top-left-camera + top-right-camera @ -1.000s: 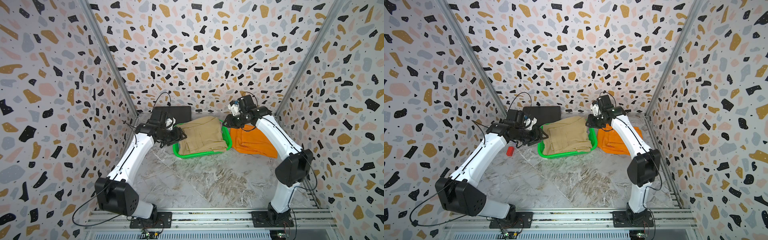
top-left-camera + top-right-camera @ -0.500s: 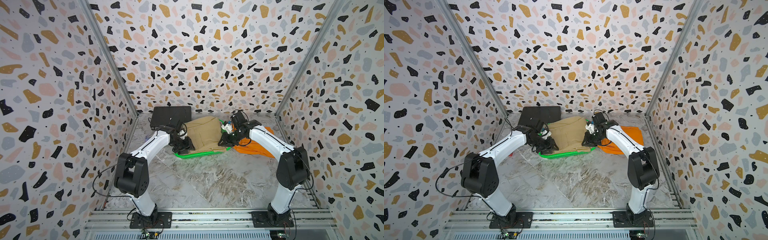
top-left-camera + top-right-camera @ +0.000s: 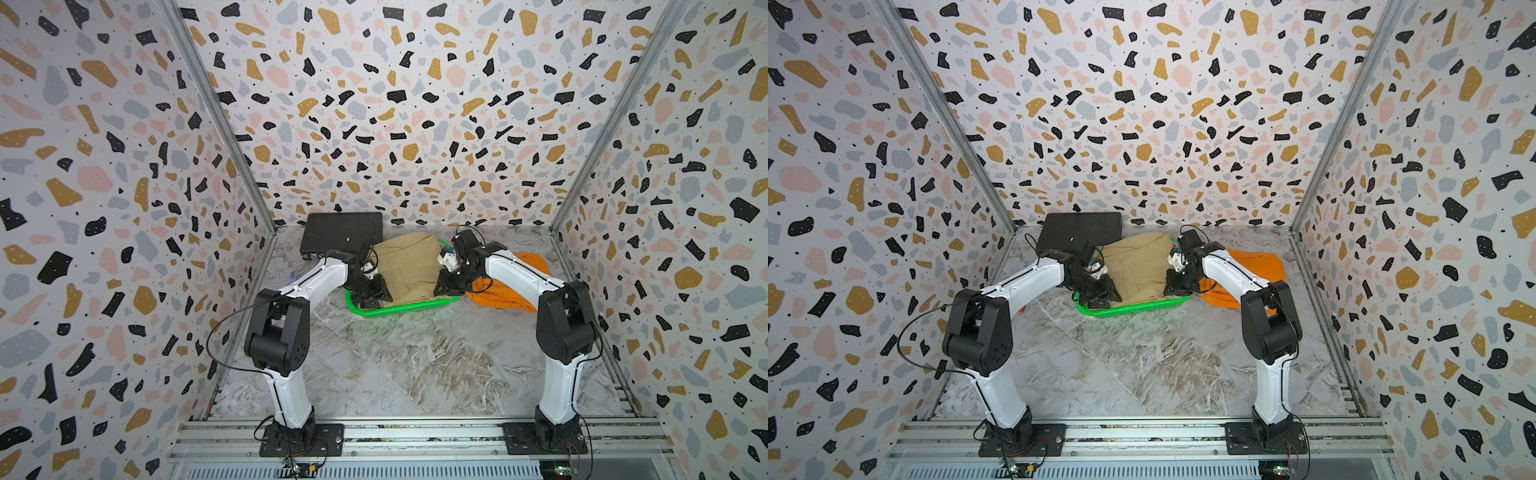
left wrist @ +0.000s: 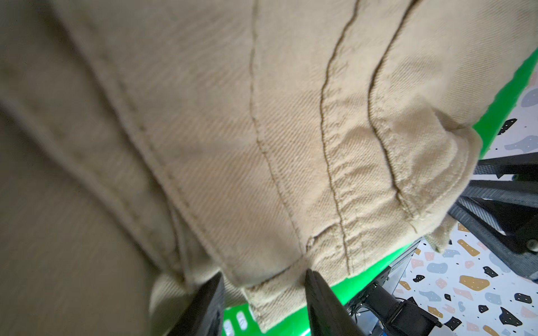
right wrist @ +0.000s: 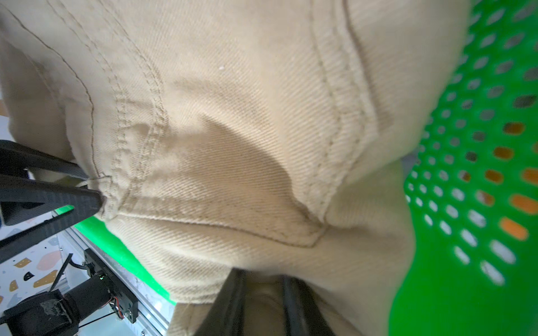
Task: Put the folded long pants in the basket
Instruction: Place the long pant in the basket.
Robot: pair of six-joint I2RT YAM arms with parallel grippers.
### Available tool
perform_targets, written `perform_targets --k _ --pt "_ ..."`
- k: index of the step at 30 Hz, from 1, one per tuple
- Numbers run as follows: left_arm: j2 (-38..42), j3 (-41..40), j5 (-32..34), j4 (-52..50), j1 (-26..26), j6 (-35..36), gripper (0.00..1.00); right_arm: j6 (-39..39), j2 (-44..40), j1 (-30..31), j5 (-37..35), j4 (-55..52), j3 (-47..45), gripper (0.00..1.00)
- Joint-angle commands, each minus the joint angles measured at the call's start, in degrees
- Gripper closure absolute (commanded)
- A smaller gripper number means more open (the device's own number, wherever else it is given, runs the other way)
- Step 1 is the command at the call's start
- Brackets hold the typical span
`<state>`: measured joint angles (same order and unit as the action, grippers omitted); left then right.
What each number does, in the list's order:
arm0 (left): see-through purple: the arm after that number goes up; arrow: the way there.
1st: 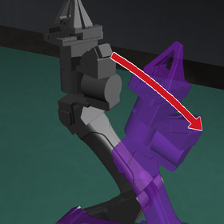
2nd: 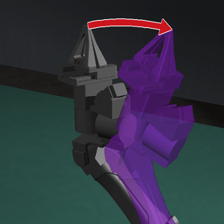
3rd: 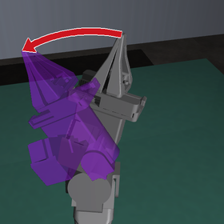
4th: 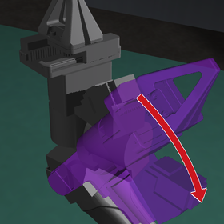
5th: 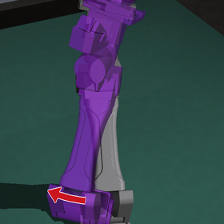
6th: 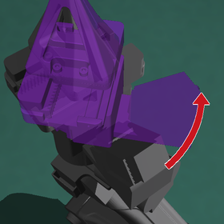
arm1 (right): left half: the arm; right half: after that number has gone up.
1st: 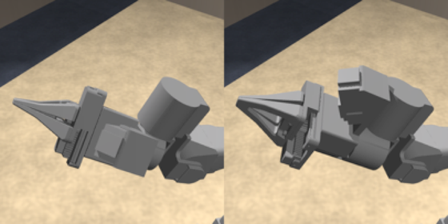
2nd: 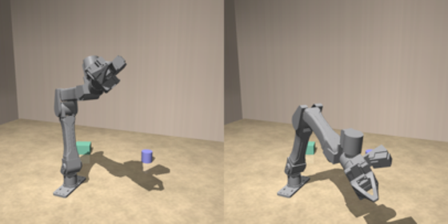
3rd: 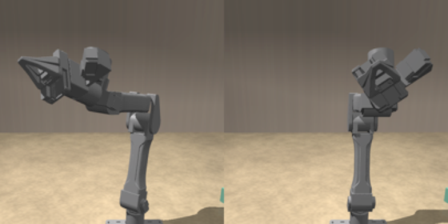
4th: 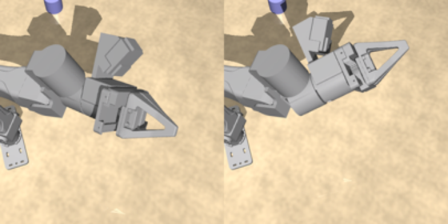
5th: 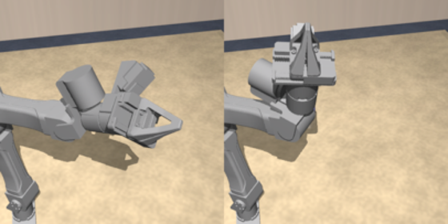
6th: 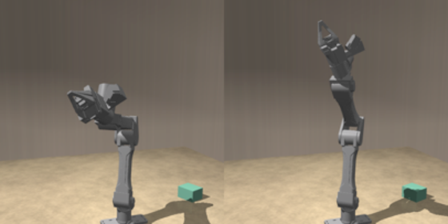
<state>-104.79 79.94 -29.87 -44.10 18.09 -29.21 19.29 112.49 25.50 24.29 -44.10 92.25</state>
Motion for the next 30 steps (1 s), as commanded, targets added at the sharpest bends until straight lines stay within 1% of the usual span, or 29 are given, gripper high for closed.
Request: perform_targets --k 1,4,7,11,17,22,27,30 --pt "5.11 4.62 0.57 -3.87 -0.25 1.08 0.50 -0.66 -4.67 -0.40 -5.82 -6.83 4.82 0.68" --pt "6.53 12.14 0.18 -7.43 -0.68 1.55 0.49 -0.15 -6.21 -0.36 -7.33 -8.47 12.11 0.65" --pt "6.33 17.97 -1.28 -7.93 -2.06 1.07 0.50 0.54 -5.11 -0.36 -8.06 -7.94 19.57 0.63" --pt "2.51 24.15 -0.89 -8.27 -4.14 0.99 0.51 0.67 1.79 -0.36 -7.69 -8.27 30.27 0.64" --pt "-6.04 31.02 1.55 -7.70 -5.26 4.68 0.52 -0.73 13.81 -0.38 -8.61 -7.05 43.72 0.67" --pt "-12.82 30.80 2.49 -5.96 -6.68 4.96 0.53 -0.01 22.09 -0.36 -8.02 -5.95 48.29 0.66" --pt "-16.78 26.85 3.94 -4.09 -8.39 5.29 0.54 0.79 27.59 -0.28 -8.52 -7.29 46.22 0.70" --pt "-18.80 25.58 4.09 -3.48 -8.68 5.64 0.54 0.67 28.15 -0.28 -10.54 -7.38 41.88 0.72"
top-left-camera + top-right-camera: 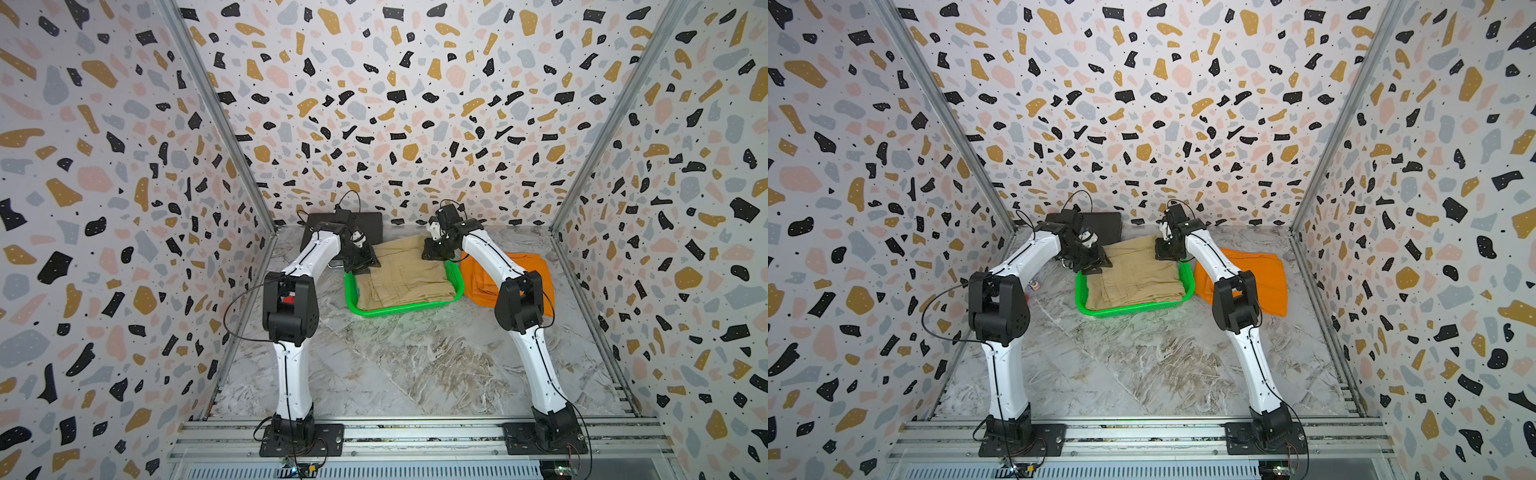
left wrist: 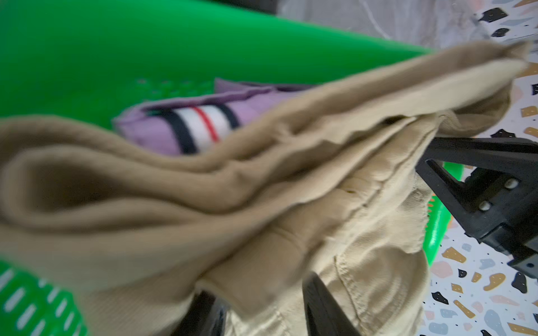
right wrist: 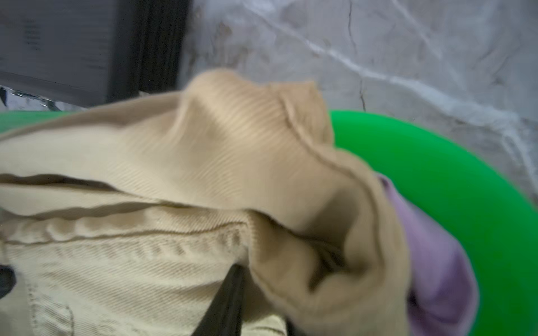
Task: Put the folded long pants in the basket
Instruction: Place the long pant in the basket, then move the long pant to the center of the board.
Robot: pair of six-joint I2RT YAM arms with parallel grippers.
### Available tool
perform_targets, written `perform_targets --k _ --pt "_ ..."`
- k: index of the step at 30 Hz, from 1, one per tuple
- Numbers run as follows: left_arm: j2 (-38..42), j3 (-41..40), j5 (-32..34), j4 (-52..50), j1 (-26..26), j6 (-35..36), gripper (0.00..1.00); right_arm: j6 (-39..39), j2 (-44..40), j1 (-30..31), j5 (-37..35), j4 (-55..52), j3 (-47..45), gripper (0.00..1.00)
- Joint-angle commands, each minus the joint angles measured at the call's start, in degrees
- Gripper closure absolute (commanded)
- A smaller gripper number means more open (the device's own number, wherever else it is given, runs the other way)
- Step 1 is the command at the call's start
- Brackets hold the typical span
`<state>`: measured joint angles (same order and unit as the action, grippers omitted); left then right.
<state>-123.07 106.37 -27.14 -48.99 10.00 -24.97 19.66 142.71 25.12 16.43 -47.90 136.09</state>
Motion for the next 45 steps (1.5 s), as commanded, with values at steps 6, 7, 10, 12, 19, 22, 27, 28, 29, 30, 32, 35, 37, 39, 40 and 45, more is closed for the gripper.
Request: perform_targets --k 6,7,10,12,19,22,27,28,29,30,32,35,37,39,40,45 --pt "-6.66 1.41 0.61 0.11 -2.23 2.33 0.54 0.98 -5.32 -0.02 -8.16 -1.53 -12.94 0.75" --pt "-7.75 2.60 0.60 -0.81 -2.59 2.77 0.54 1.36 -6.33 0.04 -8.66 -0.76 -15.16 0.75" --pt "-10.68 7.03 0.84 -4.21 -3.18 4.26 0.54 2.59 -9.41 0.01 -8.97 2.36 -21.32 0.75" --pt "-12.39 10.24 1.52 -6.54 -3.23 5.70 0.54 3.59 -10.88 0.01 -8.50 3.59 -24.04 0.75" --pt "-14.62 16.50 0.76 -10.07 -3.32 8.05 0.53 6.36 -14.82 0.00 -5.53 6.90 -29.00 0.75" --pt "-12.15 16.04 -1.22 -9.99 -3.26 7.58 0.52 6.18 -17.08 -0.01 -4.69 6.40 -27.75 0.70" --pt "-2.80 15.77 -2.40 -9.32 -3.08 6.06 0.31 8.24 -25.28 -0.55 -3.60 6.53 -25.47 0.43" --pt "-0.29 15.80 -2.49 -9.28 -3.08 5.69 0.25 9.03 -27.27 -0.84 -3.58 6.51 -25.08 0.38" --pt "2.53 15.81 -2.69 -9.21 -3.10 5.25 0.20 10.09 -29.29 -1.23 -3.53 6.56 -25.00 0.35" --pt "4.91 15.60 -2.83 -9.18 -3.06 4.69 0.14 11.18 -31.10 -1.76 -3.31 7.03 -25.57 0.32" --pt "11.24 13.71 -2.63 -8.69 -3.06 3.15 0.01 14.93 -36.22 -3.60 -2.33 9.53 -29.13 0.25" --pt "22.44 4.55 -2.55 -4.47 -2.97 -0.42 0.00 22.26 -44.55 -7.54 -0.99 16.44 -39.73 0.11" --pt "32.39 -6.15 -3.01 1.75 -2.97 -4.07 0.00 28.29 -51.22 -11.17 0.42 22.99 -49.95 0.00" --pt "42.01 -16.62 -1.54 7.08 -2.90 -8.08 0.00 33.21 -57.21 -14.42 -0.15 27.62 -59.35 0.00" --pt "46.98 -22.03 -0.91 10.01 -2.88 -10.96 0.00 35.28 -60.08 -15.93 -1.13 28.78 -63.97 0.00" --pt "66.42 -48.67 0.65 23.52 -2.71 -28.09 0.00 41.70 -68.78 -20.72 -5.26 32.05 -81.71 0.00"
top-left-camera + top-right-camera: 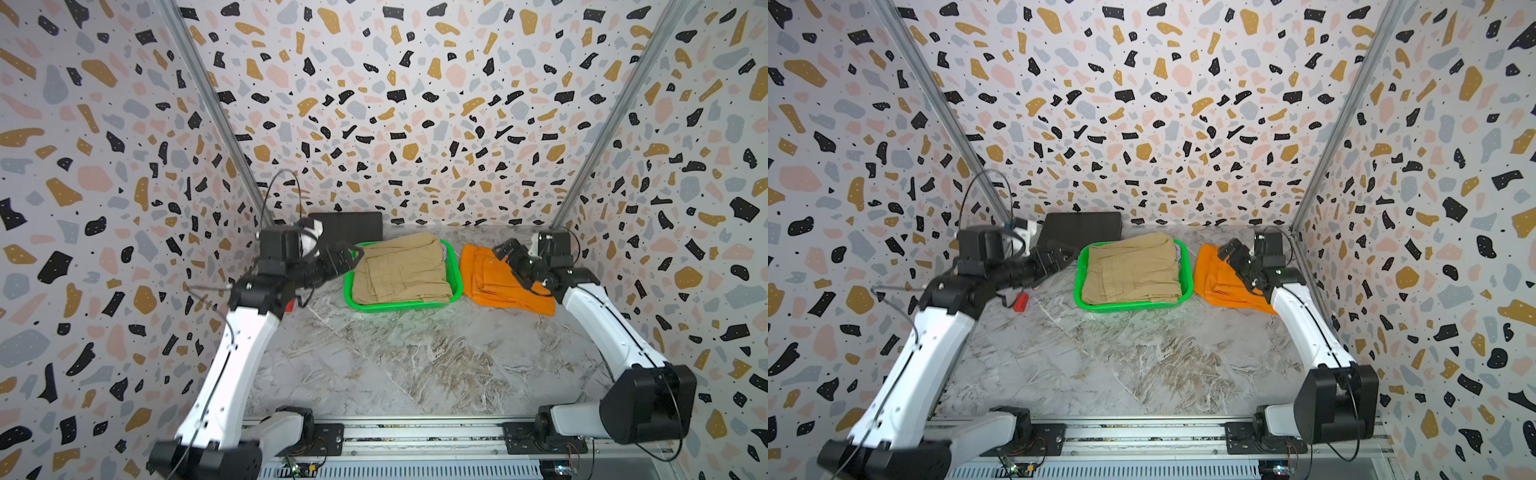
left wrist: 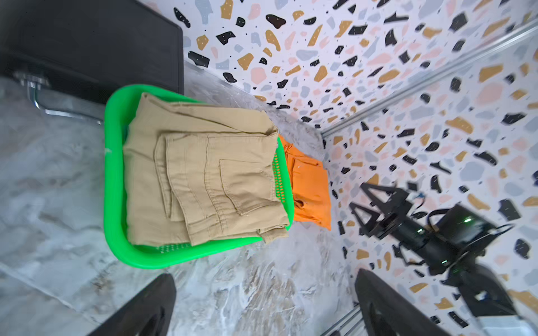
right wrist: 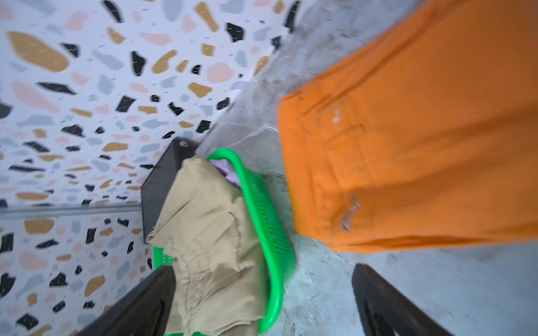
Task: Put the folded long pants in the basket
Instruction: Move the long pant to the center of the board.
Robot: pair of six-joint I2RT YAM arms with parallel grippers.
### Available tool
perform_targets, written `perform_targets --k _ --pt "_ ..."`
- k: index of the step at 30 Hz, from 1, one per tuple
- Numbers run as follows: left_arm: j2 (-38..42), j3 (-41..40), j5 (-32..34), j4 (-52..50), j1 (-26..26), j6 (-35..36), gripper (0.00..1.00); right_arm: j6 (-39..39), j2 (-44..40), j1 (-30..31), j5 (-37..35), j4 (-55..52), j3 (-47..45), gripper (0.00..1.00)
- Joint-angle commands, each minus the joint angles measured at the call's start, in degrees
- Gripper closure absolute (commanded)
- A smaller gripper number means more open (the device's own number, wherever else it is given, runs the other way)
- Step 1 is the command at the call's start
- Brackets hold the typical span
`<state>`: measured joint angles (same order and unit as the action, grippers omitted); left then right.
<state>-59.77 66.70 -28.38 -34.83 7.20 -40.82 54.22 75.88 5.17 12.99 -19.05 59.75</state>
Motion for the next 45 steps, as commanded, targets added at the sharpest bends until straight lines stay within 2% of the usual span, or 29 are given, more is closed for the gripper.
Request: perform_targets --k 1,5,9,17,18,20,21,22,24,25,26,29,35,39,45 --pt "6.10 -13.10 2.39 10.39 0.18 -14.37 0.00 8.69 -2.15 -1.36 -1.83 4.32 -7.92 0.00" --pt "14.02 -23.84 3.16 10.25 0.27 -16.35 0.00 16.13 1.75 -4.63 2.28 14.15 -15.55 0.00" --pt "17.97 -30.35 0.72 9.26 0.27 -16.22 0.00 14.93 11.12 -6.49 6.61 20.72 -13.20 0.00" --pt "20.53 -32.28 0.56 5.43 0.27 -14.33 0.00 15.60 23.10 -6.85 0.13 25.34 -9.21 0.00" --pt "20.26 -31.88 0.79 5.04 0.27 -14.06 0.00 15.82 24.62 -6.84 0.24 25.61 -8.69 0.04" --pt "19.51 -31.37 0.81 4.73 0.27 -13.76 0.00 15.79 26.58 -6.91 1.00 26.57 -8.46 0.18" --pt "19.07 -31.09 0.68 4.61 0.27 -13.76 0.00 15.58 26.86 -6.85 1.14 26.55 -8.72 0.30" --pt "18.62 -30.85 0.26 4.59 0.27 -13.55 0.00 15.33 26.68 -6.86 1.16 26.25 -9.17 0.51" --pt "17.96 -30.68 -0.15 4.53 0.27 -12.92 0.00 13.94 25.34 -6.84 0.50 24.76 -10.07 0.85" --pt "17.78 -30.72 -0.18 4.44 0.27 -12.50 0.00 12.76 24.26 -6.86 0.08 22.52 -10.20 0.96" --pt "17.63 -30.75 -0.25 4.43 0.27 -12.23 0.00 11.52 23.16 -6.85 -0.19 19.96 -10.14 1.00" --pt "16.93 -30.81 -1.49 4.37 0.27 -10.99 0.00 7.23 18.63 -6.89 -0.47 7.04 -9.89 1.00" --pt "15.64 -31.72 -4.57 4.25 1.42 -9.72 0.00 1.58 3.79 -6.89 -2.41 -19.87 -14.03 1.00" --pt "14.77 -33.96 -2.88 4.84 4.05 -9.88 0.00 1.01 -3.50 -6.84 4.01 -26.51 -19.71 1.00" --pt "11.52 -37.62 0.99 11.23 12.80 -12.84 0.00 -3.30 -7.68 -6.72 10.23 -36.81 -25.72 1.00"
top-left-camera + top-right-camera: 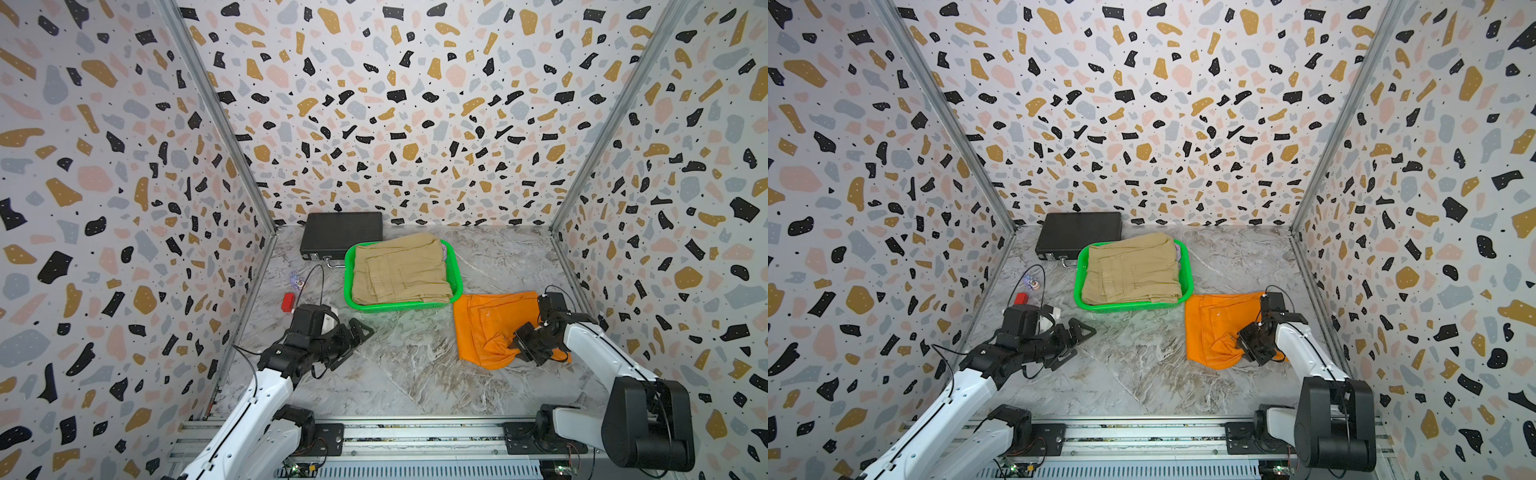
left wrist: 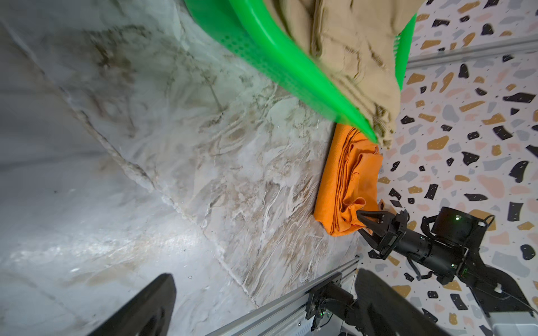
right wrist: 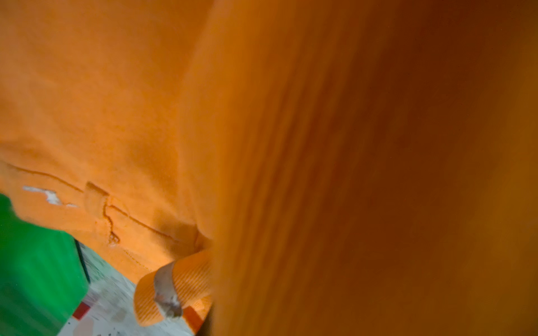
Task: Put the folded long pants in the basket
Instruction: Move the long pant to the center of the board.
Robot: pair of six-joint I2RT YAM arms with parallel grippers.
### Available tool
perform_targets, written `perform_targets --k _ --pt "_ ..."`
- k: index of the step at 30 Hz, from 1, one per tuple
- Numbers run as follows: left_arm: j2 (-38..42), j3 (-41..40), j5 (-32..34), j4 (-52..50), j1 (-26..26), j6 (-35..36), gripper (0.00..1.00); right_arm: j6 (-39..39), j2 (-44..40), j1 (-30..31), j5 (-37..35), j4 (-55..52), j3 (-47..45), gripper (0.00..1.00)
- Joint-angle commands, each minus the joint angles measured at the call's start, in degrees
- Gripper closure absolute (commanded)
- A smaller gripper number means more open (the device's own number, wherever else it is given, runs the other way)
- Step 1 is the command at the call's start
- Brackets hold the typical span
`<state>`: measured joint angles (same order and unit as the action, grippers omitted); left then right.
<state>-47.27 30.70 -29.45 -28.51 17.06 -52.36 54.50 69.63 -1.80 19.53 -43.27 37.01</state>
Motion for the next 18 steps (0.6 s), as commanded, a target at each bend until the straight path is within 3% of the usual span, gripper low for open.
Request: perform_targets --k 1,6,11,18 --pt "-1.53 -2.35 3.05 6.34 4.56 -1.91 0.00 -3.55 -2.50 0.48 4.90 -13.14 -4.22 1.00" --pt "-4.91 -6.52 5.90 15.69 8.97 -6.47 0.00 -0.71 -3.45 4.36 9.01 -12.58 -6.83 1.00" --pt "-7.40 -8.82 8.17 21.36 11.29 -9.72 0.00 7.53 -3.65 11.00 14.07 -4.52 -9.47 1.00" --pt "-9.60 -12.59 9.26 26.57 13.34 -12.67 0.00 17.93 -0.63 21.11 13.91 8.85 -8.84 1.00"
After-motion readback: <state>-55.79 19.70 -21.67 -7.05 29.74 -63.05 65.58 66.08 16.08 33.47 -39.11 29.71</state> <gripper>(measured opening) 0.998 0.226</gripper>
